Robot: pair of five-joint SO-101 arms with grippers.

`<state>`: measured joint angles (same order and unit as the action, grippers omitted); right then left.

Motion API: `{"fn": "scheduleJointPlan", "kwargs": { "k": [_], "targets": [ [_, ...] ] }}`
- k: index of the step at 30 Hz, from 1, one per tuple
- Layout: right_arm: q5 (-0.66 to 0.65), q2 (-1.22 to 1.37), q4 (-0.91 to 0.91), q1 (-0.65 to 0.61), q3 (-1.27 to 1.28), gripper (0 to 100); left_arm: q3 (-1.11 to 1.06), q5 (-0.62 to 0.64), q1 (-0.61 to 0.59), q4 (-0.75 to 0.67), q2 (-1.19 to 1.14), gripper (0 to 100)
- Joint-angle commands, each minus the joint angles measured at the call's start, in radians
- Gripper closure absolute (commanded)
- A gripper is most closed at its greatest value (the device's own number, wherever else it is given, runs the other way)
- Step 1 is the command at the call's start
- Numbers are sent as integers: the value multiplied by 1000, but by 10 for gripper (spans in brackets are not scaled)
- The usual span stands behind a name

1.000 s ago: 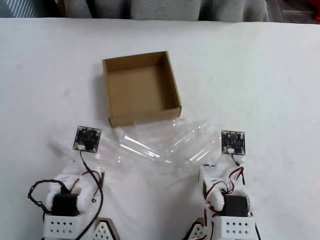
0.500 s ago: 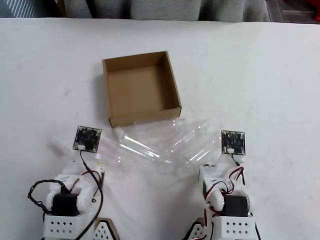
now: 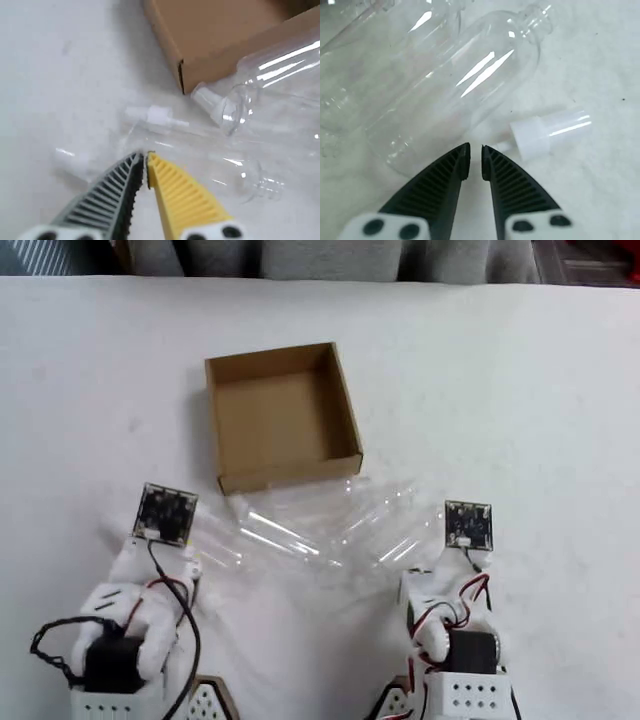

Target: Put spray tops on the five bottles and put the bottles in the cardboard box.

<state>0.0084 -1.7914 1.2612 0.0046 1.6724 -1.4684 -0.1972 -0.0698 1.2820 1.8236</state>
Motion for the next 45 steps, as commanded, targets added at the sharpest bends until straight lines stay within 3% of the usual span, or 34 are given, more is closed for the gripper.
{"fn": "scheduleJointPlan", "kwargs": {
  "k": [1,6,12,14,19,23,26,30,34,42,45],
  "targets": [
    [0,-8,7,51,17,981,155,-161,-5,-15,4,976],
    [0,-8,7,59,17,981,235,-164,-5,-14,-59,976],
    [0,-8,7,61,17,981,436,-173,-4,-8,-493,976],
    [0,-8,7,61,17,981,506,-264,-2,-6,-654,976],
    [0,-8,7,61,17,981,589,-674,16,-6,-957,976],
    [0,-8,7,61,17,981,592,-939,64,5,-1087,974],
    [0,-8,7,61,17,981,601,-1086,120,69,-1136,912],
    [0,-8,7,59,17,981,601,-1200,188,112,-1148,811],
    [0,-8,7,59,17,981,637,-1339,197,107,-1162,803],
    [0,-8,7,59,17,981,750,-1369,199,110,-1360,800],
    [0,-8,7,59,17,981,744,-1358,193,46,-1422,800]
  ]
}}
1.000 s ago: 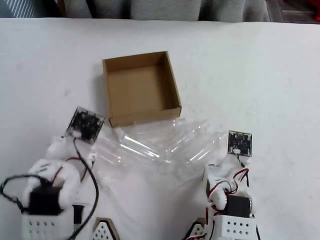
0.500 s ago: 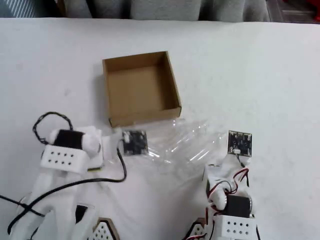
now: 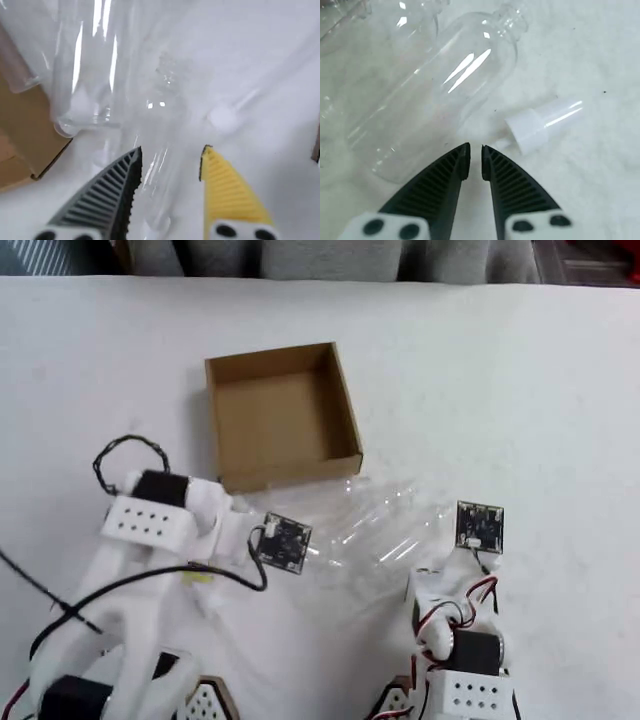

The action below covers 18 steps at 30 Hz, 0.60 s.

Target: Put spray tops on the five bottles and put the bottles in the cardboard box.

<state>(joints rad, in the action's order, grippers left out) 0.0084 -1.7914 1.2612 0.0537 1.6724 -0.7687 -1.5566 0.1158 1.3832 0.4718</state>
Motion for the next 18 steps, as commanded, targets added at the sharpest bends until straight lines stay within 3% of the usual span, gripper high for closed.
{"fn": "scheduleJointPlan", "kwargs": {
  "k": [1,8,12,18],
  "targets": [
    [0,-8,7,8,17,981,38,15,5,-77,-85,800],
    [0,-8,7,5,17,981,-23,58,19,-170,-84,797],
    [0,-8,7,5,17,981,-26,129,21,-189,-88,723],
    [0,-8,7,5,17,982,-37,109,31,-192,-90,728]
  ]
}}
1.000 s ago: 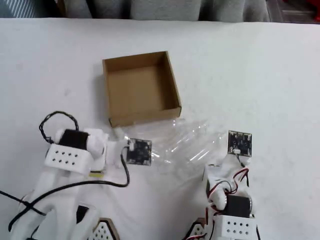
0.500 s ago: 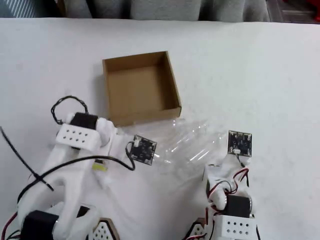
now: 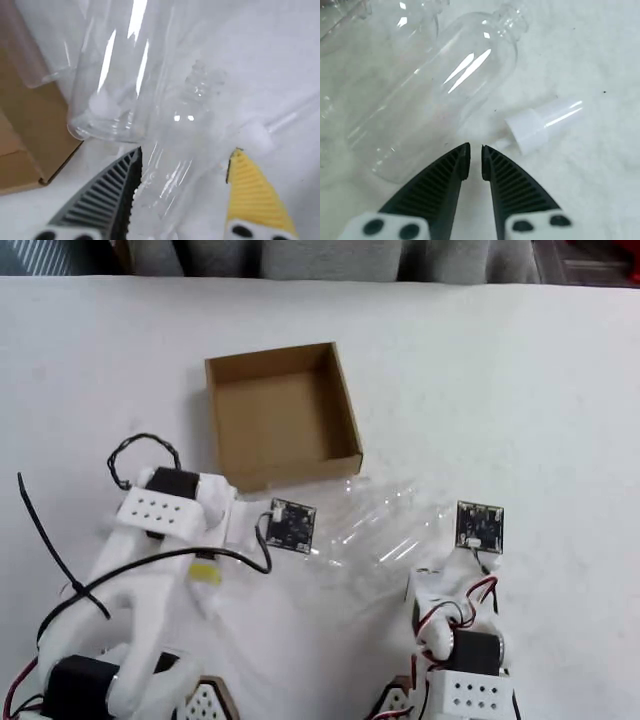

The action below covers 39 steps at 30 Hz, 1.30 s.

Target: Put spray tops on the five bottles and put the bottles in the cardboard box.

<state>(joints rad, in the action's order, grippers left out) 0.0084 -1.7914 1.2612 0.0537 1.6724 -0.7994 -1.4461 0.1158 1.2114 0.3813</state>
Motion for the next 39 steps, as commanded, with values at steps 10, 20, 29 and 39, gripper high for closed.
{"fn": "scheduleJointPlan", "kwargs": {
  "k": [10,20,29,39],
  "targets": [
    [0,-8,7,5,17,982,-210,64,140,-292,1,731],
    [0,-8,7,8,17,982,-198,72,148,-290,12,931],
    [0,-8,7,10,17,981,57,290,151,29,12,946],
    [0,-12,-64,16,11,981,399,591,102,319,12,946]
  ]
}}
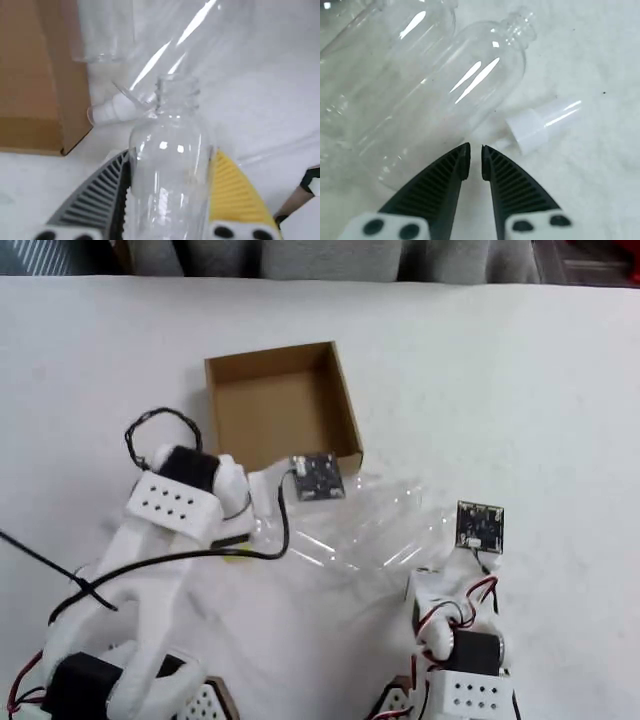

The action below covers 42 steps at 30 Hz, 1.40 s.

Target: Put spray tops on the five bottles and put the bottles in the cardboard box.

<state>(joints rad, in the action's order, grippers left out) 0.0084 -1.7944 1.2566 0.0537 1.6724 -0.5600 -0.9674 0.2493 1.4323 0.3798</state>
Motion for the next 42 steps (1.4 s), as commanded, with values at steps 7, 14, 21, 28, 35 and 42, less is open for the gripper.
{"fn": "scheduleJointPlan", "kwargs": {
  "k": [7,14,21,28,35,42],
  "targets": [
    [-2,-7,-344,88,17,981,321,288,-269,144,15,946],
    [-261,-5,-516,39,-9,981,393,419,-664,138,7,946],
    [-284,1,-403,-222,-164,981,399,428,-995,-29,2,946],
    [-284,2,-334,-466,-267,981,450,423,-1125,-74,-165,946],
    [-262,229,-332,-621,-453,982,591,428,-1188,-64,-372,946],
    [-120,736,-268,-1001,-672,980,609,428,-1230,-66,-377,946]
  ]
}}
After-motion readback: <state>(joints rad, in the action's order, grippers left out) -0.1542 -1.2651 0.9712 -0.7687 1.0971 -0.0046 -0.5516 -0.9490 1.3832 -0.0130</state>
